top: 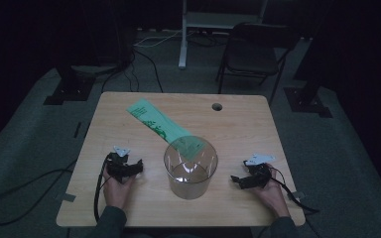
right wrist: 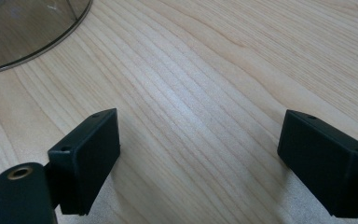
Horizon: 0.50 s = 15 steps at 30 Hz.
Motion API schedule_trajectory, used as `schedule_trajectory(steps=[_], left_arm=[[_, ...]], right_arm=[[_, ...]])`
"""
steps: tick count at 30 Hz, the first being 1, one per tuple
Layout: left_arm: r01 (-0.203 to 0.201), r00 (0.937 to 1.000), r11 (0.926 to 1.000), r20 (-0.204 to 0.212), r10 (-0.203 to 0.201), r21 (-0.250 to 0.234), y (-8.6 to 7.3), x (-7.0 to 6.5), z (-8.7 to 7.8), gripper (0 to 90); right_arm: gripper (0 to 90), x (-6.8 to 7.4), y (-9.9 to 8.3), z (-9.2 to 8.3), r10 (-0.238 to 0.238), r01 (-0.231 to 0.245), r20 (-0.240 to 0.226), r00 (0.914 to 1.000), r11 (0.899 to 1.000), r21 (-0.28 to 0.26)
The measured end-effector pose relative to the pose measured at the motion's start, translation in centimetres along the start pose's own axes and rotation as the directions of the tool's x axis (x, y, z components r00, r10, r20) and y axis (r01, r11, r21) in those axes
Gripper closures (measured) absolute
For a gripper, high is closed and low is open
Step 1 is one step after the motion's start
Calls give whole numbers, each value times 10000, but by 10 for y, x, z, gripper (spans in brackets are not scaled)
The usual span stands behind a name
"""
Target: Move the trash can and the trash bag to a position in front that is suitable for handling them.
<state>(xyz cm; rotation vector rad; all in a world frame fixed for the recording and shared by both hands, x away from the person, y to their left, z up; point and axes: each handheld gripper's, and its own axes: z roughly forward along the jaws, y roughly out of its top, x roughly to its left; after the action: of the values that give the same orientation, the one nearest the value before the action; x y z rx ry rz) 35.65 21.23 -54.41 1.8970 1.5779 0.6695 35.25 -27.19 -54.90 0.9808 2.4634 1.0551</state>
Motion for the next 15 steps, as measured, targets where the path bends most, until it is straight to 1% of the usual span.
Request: schedule_trajectory(steps=[3, 5, 7, 8, 10, 11, 12, 13, 14, 15], left_arm=[[17, 10000, 10000, -17, -17, -1, 0, 0, 0, 148], [-19, 10000, 10000, 66, 19, -11, 0, -1, 0, 148], [-159, 9998, 9999, 154, 159, 26, -1, -1, -1, 148], [-159, 9998, 9999, 154, 159, 26, -1, -1, -1, 148], [-296, 9991, 9996, 298, 297, -35, -2, -1, -2, 162], [-346, 9987, 9994, 383, 349, -78, -2, -2, -4, 200], [-346, 9987, 9994, 383, 349, -78, -2, -2, -4, 256], [-409, 9982, 9991, 441, 411, -76, -2, -2, -6, 256], [-511, 9973, 9987, 519, 512, -23, -2, -4, -8, 351], [-649, 9967, 9979, 480, 649, -11, -2, -6, -9, 385]], right_arm=[[120, 0, 0, 0, 20, -20, 3, 10000, 10000, 3], [120, 1, 0, -1, 16, -16, 11, 10000, 10000, 21], [119, 2, -1, -1, -21, 21, 2, 10000, 10000, 9], [119, 2, -1, -1, -21, 21, 2, 10000, 10000, 9], [123, 3, -1, -1, -11, 11, 1, 10000, 10000, 2], [136, 3, -1, -1, 12, -12, 8, 10000, 10000, -10], [136, 3, -1, -1, 12, -12, 8, 10000, 10000, -10], [153, 3, -1, -2, 56, -56, 32, 10000, 10000, -36], [238, 5, -1, -3, 151, -150, 121, 9998, 9998, -90], [261, 6, 0, -3, 191, -190, 137, 9997, 9997, -133]])
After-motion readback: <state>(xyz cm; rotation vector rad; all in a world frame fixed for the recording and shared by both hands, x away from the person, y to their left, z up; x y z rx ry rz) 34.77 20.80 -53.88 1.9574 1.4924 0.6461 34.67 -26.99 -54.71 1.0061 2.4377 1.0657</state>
